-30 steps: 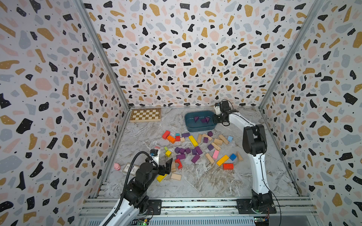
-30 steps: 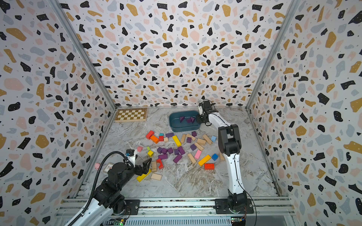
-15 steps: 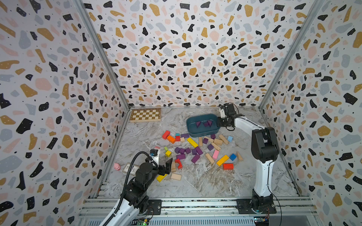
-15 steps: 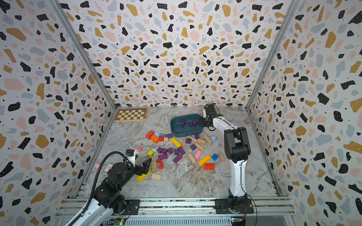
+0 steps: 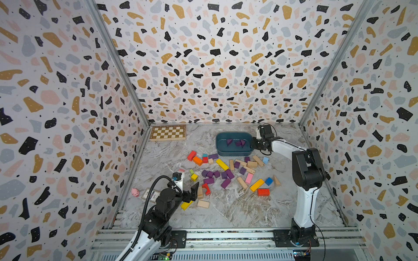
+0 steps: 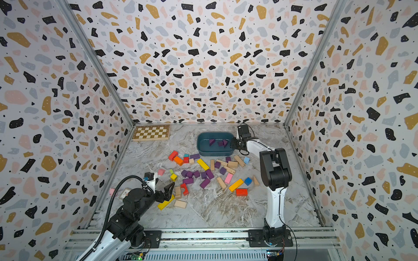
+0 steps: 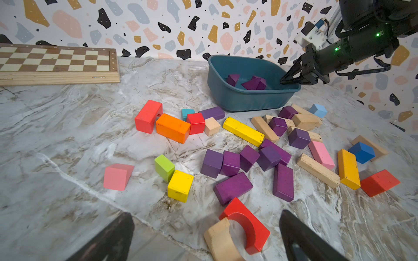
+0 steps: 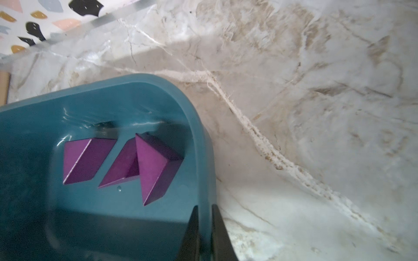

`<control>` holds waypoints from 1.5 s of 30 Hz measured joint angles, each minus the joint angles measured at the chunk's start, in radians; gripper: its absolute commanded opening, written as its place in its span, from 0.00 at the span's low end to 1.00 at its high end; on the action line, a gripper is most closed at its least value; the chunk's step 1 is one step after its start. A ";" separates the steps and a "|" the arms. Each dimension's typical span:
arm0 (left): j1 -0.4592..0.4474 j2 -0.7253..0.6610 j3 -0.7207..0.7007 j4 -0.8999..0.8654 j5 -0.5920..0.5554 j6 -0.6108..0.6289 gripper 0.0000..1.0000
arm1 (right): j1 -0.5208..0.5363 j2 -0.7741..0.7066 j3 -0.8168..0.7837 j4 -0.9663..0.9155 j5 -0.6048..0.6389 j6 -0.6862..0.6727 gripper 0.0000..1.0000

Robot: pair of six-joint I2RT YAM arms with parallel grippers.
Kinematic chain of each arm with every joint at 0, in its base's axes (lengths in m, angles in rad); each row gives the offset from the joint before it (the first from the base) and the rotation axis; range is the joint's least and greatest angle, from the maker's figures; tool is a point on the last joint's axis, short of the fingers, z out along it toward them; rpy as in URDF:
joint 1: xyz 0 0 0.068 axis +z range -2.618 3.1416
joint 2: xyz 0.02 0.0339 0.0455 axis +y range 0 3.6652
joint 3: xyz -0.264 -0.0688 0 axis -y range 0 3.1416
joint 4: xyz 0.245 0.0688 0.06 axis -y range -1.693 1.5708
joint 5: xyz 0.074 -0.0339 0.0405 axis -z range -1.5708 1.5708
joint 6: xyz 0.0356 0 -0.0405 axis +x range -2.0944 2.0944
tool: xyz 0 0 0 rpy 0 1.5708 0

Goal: Pick purple bricks into the storage bin
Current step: Move the storage box to the center of the board, then pick up the building block from the center of the board.

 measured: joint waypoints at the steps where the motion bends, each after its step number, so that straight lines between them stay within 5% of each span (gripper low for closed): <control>1: 0.000 -0.003 0.000 0.000 0.000 0.000 0.99 | 0.001 0.001 0.004 0.002 0.003 0.011 0.02; 7: 0.000 -0.005 0.000 -0.003 0.000 0.000 0.99 | 0.007 0.029 0.069 0.004 0.010 0.041 0.15; 16: 0.000 -0.005 0.000 -0.003 0.000 0.000 0.99 | 0.015 0.062 0.147 -0.003 0.008 0.029 0.18; 25: 0.000 -0.005 0.000 -0.003 -0.003 0.000 0.99 | 0.024 0.053 0.139 -0.014 0.038 -0.005 0.45; 37: 0.000 0.000 0.000 -0.002 -0.003 0.000 0.99 | 0.105 -0.346 -0.278 -0.031 0.095 -0.174 0.58; 45: 0.000 0.006 0.000 -0.002 -0.003 0.000 0.99 | 0.146 -0.290 -0.345 -0.016 0.093 -0.185 0.57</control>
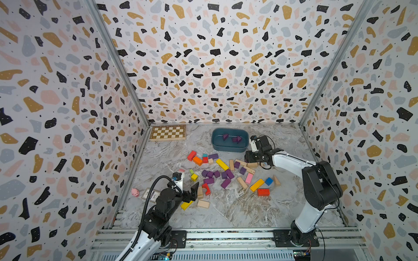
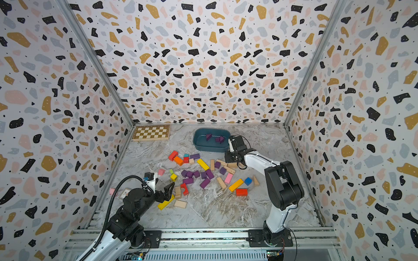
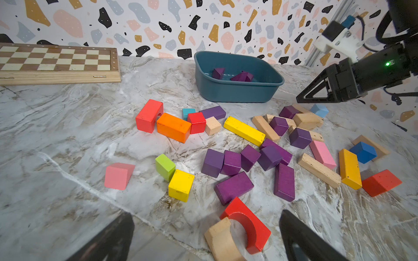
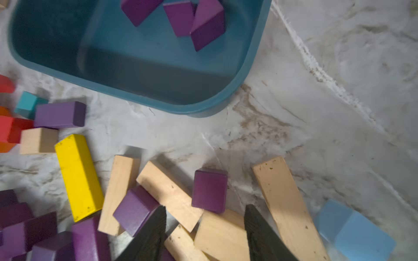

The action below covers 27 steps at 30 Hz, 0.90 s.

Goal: Pick purple bricks into the storage bin
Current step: Pick up the building block from the center of the board.

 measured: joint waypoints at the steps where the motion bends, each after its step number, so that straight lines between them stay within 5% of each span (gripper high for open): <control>1: 0.000 0.000 0.000 0.000 0.000 0.000 0.99 | 0.000 0.018 0.003 0.000 0.000 0.000 0.58; 11: 0.000 -0.005 0.000 0.000 -0.001 0.000 0.99 | 0.010 0.140 0.095 0.002 0.006 -0.008 0.57; 27: 0.000 0.000 0.000 0.000 -0.001 0.000 0.99 | 0.026 0.166 0.114 -0.007 0.035 -0.019 0.37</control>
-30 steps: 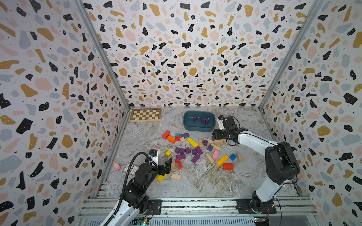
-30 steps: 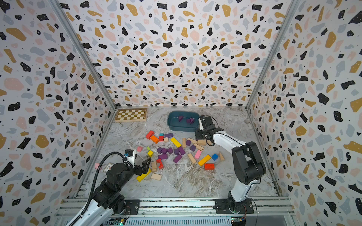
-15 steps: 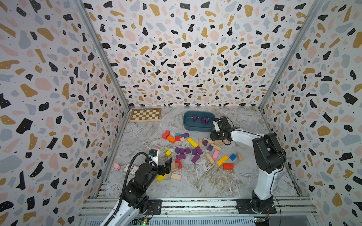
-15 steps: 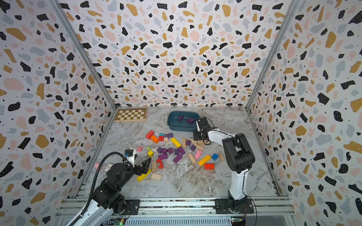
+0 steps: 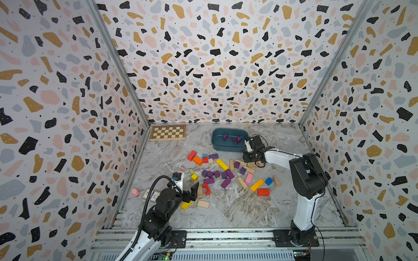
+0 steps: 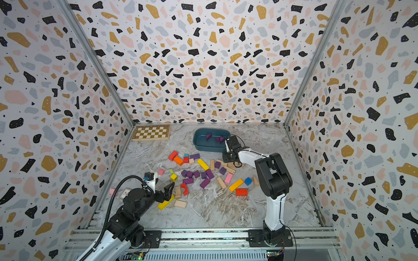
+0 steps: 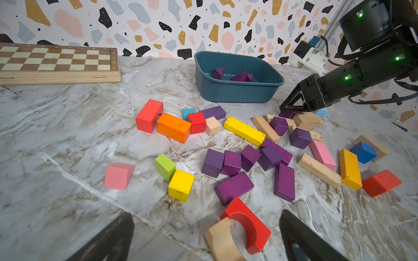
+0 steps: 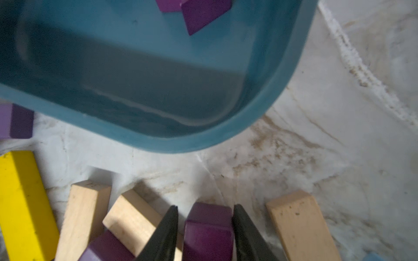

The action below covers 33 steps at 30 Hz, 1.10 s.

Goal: Pick purple bricks into the storage bin
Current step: Pick up the building block from the center of the board, then place the building block in the storage box.

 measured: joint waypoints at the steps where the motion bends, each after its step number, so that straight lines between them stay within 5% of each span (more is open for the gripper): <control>1: 0.000 0.000 0.000 0.000 0.000 0.000 0.99 | 0.000 0.000 0.000 0.000 0.002 0.000 0.36; 17: 0.000 -0.005 0.000 0.000 0.000 0.000 0.99 | 0.001 -0.031 0.098 -0.100 0.017 -0.032 0.25; 27: 0.000 -0.005 0.000 0.000 0.000 0.000 0.99 | 0.003 -0.029 0.379 -0.182 -0.017 -0.051 0.22; 33: 0.000 -0.005 0.000 0.000 0.000 0.000 0.99 | 0.006 0.129 0.640 -0.185 -0.035 -0.058 0.21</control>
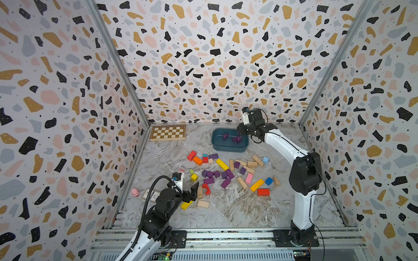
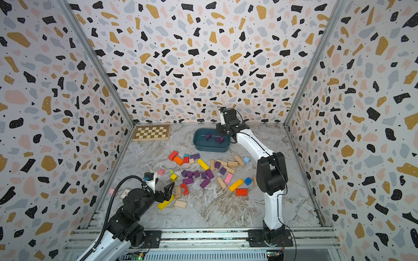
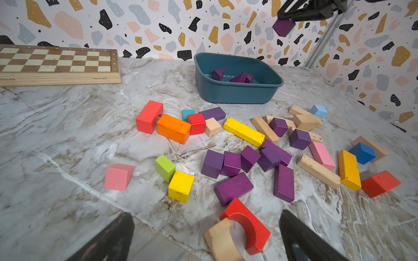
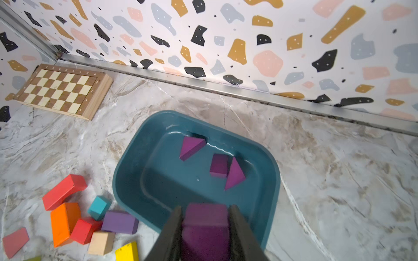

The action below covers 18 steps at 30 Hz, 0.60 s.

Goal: Pick purple bricks into the storage bin
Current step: Place the building block in the storage box.

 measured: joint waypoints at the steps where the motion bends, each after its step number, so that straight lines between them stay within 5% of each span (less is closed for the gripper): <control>1: 0.000 0.000 0.000 0.000 0.000 0.000 0.99 | 0.001 0.037 0.039 -0.002 -0.002 0.000 0.21; 9: 0.000 0.000 0.000 0.000 0.000 0.000 0.99 | 0.009 0.343 0.315 -0.062 -0.017 0.001 0.19; 18: 0.000 0.001 0.000 0.000 0.000 0.000 0.99 | 0.025 0.438 0.397 -0.085 -0.040 0.005 0.18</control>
